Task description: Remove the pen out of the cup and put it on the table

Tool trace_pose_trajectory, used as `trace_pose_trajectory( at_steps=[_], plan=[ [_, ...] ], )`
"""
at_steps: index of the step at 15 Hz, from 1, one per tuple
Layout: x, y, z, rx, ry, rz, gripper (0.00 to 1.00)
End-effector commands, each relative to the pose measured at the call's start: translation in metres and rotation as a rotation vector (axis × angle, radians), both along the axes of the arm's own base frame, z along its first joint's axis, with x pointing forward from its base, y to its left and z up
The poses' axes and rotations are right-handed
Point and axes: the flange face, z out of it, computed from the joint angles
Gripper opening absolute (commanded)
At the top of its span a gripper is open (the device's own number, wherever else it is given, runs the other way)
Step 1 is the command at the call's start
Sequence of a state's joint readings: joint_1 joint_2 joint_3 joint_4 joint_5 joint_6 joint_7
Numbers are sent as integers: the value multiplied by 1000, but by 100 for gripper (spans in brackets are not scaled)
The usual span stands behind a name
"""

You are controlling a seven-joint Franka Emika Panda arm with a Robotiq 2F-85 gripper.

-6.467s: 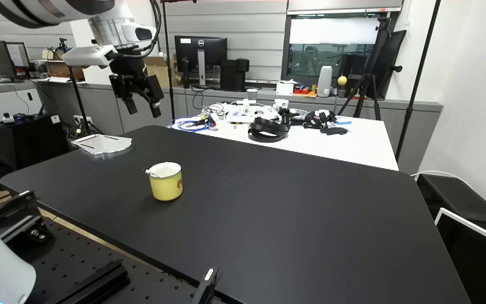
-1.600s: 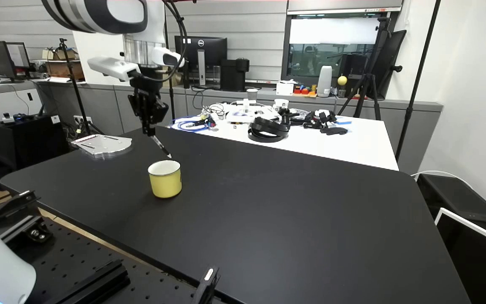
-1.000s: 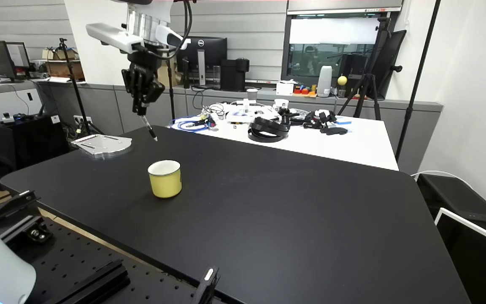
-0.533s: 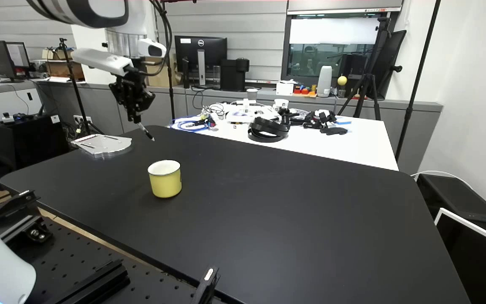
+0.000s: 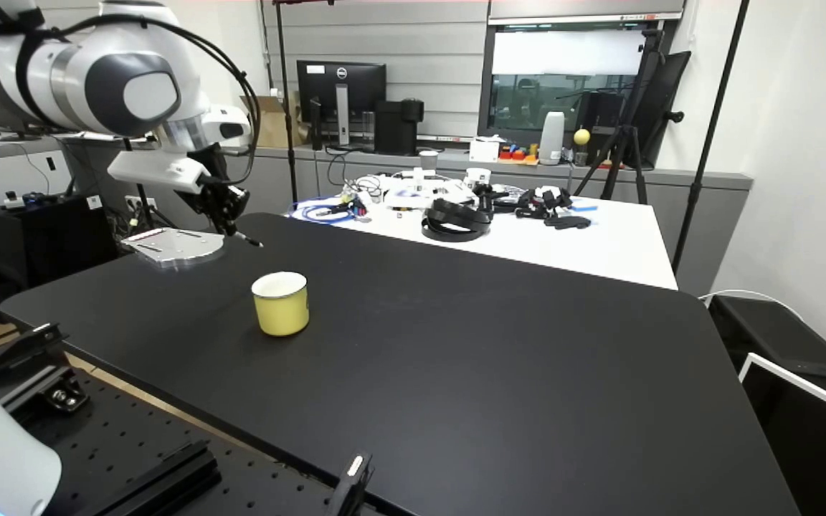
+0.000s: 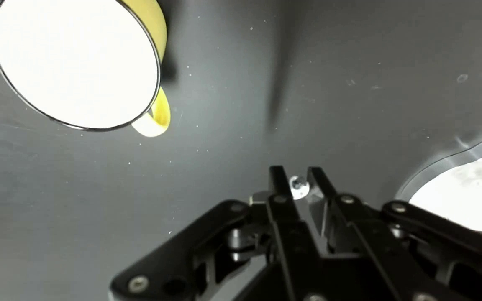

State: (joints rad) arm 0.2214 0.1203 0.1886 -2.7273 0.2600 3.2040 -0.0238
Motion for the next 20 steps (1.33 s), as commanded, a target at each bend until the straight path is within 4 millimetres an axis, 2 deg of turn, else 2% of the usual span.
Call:
trace_pose_trajectory(
  at_steps=[1, 4, 8, 11, 14, 15, 16, 20],
  plan=[
    [-2, -9, -35, -20, -35, -40, 4],
    [-4, -9, -65, -48, -33, -78, 4],
    [-9, 1, -96, -71, 8, -84, 4],
    [-10, 9, -109, -82, 32, -80, 4],
    [-7, 11, -113, -89, 43, -86, 4],
    [-5, 12, -113, -88, 42, -92, 42],
    [-2, 12, -112, -88, 41, -96, 43],
    [12, 10, -96, -79, 24, -119, 69]
  ],
)
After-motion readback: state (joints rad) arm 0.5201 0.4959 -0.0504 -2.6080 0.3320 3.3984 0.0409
